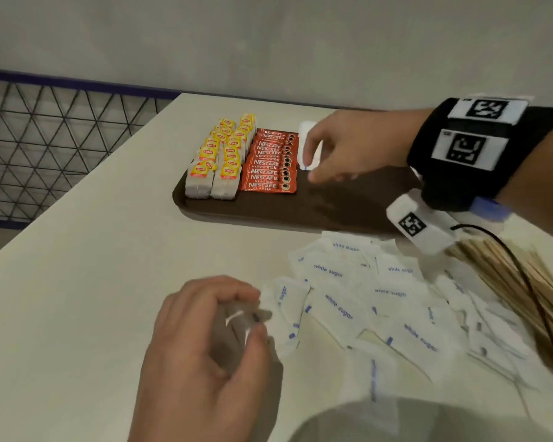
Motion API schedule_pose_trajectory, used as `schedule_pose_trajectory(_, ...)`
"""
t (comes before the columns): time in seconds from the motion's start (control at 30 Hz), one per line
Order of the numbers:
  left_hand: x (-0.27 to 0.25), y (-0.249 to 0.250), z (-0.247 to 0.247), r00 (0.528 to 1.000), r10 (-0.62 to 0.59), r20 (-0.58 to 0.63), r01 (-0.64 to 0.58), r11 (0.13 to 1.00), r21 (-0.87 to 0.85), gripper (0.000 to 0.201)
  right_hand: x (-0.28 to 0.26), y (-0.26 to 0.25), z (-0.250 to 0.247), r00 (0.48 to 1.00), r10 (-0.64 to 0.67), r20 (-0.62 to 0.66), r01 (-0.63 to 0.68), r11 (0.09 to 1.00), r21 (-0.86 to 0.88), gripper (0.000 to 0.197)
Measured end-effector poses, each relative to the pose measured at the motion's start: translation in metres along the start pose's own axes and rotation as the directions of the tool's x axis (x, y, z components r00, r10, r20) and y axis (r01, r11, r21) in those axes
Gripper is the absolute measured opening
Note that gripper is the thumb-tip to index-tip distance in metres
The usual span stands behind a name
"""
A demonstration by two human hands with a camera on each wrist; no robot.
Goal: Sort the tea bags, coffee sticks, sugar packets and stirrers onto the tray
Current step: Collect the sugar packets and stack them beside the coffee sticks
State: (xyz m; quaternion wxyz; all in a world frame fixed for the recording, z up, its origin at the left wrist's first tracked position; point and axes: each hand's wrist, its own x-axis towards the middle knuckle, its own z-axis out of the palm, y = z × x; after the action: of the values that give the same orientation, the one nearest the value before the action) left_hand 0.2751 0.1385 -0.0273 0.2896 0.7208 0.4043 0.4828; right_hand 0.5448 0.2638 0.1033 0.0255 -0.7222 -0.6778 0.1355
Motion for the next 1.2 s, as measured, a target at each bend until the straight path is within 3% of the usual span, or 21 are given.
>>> schedule_pose_trajectory(0.13, 0.000, 0.014, -0.002, 0.985, -0.159, 0.070, 0.148, 0.979, 0.138, 0.048, -0.056, -0.043, 0.026, 0.938, -0.169, 0.302, 0.210, 0.972, -0.108, 0.034)
schedule_pose_trajectory(0.23, -0.001, 0.020, -0.002, 0.972, -0.202, 0.124, 0.168, 0.956, 0.240, 0.057, -0.077, -0.060, 0.047, 0.918, -0.157, 0.365, 0.222, 0.964, -0.145, 0.050)
schedule_pose_trajectory(0.4, -0.001, 0.022, 0.002, 0.950, -0.228, 0.212, 0.106, 0.877, 0.470, 0.062, -0.088, -0.068, 0.075, 0.953, -0.151, 0.262, 0.210, 0.955, -0.211, 0.069)
schedule_pose_trajectory(0.53, 0.001, 0.022, 0.004, 0.941, -0.236, 0.240, 0.077, 0.844, 0.530, 0.051, -0.095, -0.074, 0.081, 0.967, -0.172, 0.186, 0.201, 0.969, -0.146, 0.045)
schedule_pose_trajectory(0.63, 0.001, 0.018, 0.004, 0.952, -0.202, 0.232, 0.082, 0.894, 0.441, 0.043, -0.104, -0.075, 0.082, 0.973, -0.207, 0.106, 0.212, 0.976, -0.044, 0.031)
schedule_pose_trajectory(0.73, 0.000, 0.014, 0.000, 0.972, -0.145, 0.185, 0.114, 0.979, 0.169, 0.045, -0.121, -0.072, 0.077, 0.982, -0.185, 0.041, 0.172, 0.963, 0.206, 0.018)
schedule_pose_trajectory(0.83, 0.000, 0.011, -0.006, 0.977, -0.153, 0.149, 0.173, 0.976, -0.132, 0.052, -0.149, -0.065, 0.078, 0.994, -0.072, -0.084, 0.107, 0.817, 0.567, 0.019)
schedule_pose_trajectory(0.93, 0.003, 0.008, -0.011, 0.966, -0.221, 0.134, 0.257, 0.880, -0.399, 0.059, -0.180, -0.056, 0.096, 0.961, 0.105, -0.256, 0.144, 0.598, 0.789, 0.022)
schedule_pose_trajectory(1.0, 0.005, 0.007, -0.015, 0.953, -0.252, 0.171, 0.304, 0.805, -0.509, 0.060, -0.198, -0.051, 0.114, 0.943, 0.203, -0.265, 0.162, 0.416, 0.895, 0.024)
schedule_pose_trajectory(1.07, 0.006, 0.006, -0.017, 0.944, -0.216, 0.249, 0.323, 0.756, -0.569, 0.057, -0.211, -0.048, 0.133, 0.936, 0.261, -0.237, 0.169, 0.259, 0.951, 0.025)
schedule_pose_trajectory(1.2, 0.004, 0.007, -0.020, 0.940, -0.098, 0.325, 0.266, 0.808, -0.526, 0.036, -0.220, -0.046, 0.158, 0.926, 0.315, -0.210, 0.167, 0.160, 0.973, 0.034)
